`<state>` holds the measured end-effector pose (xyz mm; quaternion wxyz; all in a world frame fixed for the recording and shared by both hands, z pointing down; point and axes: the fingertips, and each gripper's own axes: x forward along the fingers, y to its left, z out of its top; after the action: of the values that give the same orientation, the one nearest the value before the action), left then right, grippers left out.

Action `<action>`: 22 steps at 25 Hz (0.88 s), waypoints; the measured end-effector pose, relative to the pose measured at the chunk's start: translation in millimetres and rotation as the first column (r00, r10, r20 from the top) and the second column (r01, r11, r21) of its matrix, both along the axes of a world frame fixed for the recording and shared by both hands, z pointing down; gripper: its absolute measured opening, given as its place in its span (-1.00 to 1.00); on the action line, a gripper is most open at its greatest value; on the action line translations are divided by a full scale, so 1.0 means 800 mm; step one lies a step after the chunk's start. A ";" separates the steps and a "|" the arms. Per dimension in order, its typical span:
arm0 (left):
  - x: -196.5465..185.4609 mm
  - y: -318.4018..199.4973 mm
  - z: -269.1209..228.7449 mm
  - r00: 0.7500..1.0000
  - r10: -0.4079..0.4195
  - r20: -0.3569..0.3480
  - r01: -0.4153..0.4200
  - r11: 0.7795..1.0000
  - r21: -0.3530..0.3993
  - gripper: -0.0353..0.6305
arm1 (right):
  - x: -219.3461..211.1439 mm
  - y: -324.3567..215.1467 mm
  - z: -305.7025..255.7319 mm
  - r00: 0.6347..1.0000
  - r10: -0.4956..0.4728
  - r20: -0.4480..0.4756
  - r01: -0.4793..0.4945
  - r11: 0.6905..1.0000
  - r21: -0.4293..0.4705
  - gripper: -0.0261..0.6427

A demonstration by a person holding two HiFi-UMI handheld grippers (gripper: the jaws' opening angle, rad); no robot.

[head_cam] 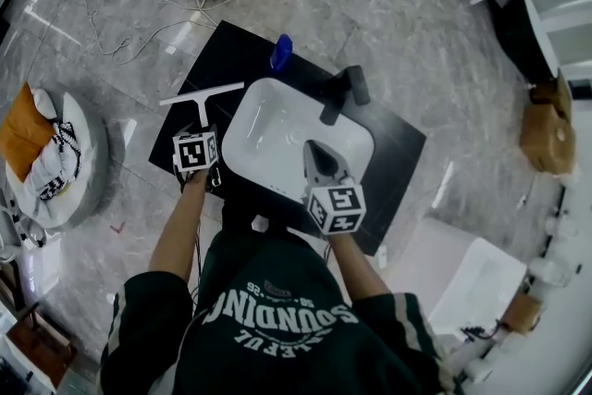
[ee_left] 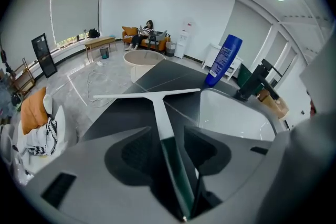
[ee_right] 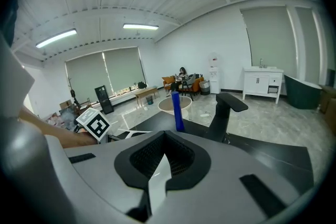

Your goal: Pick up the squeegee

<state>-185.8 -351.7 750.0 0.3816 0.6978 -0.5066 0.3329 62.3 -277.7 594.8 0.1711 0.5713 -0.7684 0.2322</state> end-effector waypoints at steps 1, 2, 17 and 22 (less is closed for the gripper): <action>0.000 -0.002 0.003 1.000 -0.005 0.001 0.005 1.000 -0.013 -0.37 | 0.002 0.001 0.001 1.000 0.010 -0.001 -0.010 1.000 -0.001 -0.92; 0.001 -0.004 0.007 1.000 -0.009 0.001 0.009 1.000 -0.026 -0.37 | 0.005 0.001 0.001 1.000 0.021 -0.001 -0.021 1.000 -0.002 -0.92; -0.005 -0.012 0.027 0.997 0.041 0.060 -0.034 0.993 -0.111 -0.55 | 0.025 0.010 0.004 0.991 0.134 0.009 -0.134 0.991 -0.011 -0.92; -0.010 -0.012 0.027 0.997 0.046 0.055 -0.040 0.994 -0.105 -0.59 | 0.021 0.014 0.002 0.988 0.154 0.013 -0.154 0.988 -0.006 -0.92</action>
<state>-193.8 -361.0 771.9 0.3955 0.6779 -0.4842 0.3867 79.4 -266.3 596.3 0.1489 0.6270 -0.7225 0.2504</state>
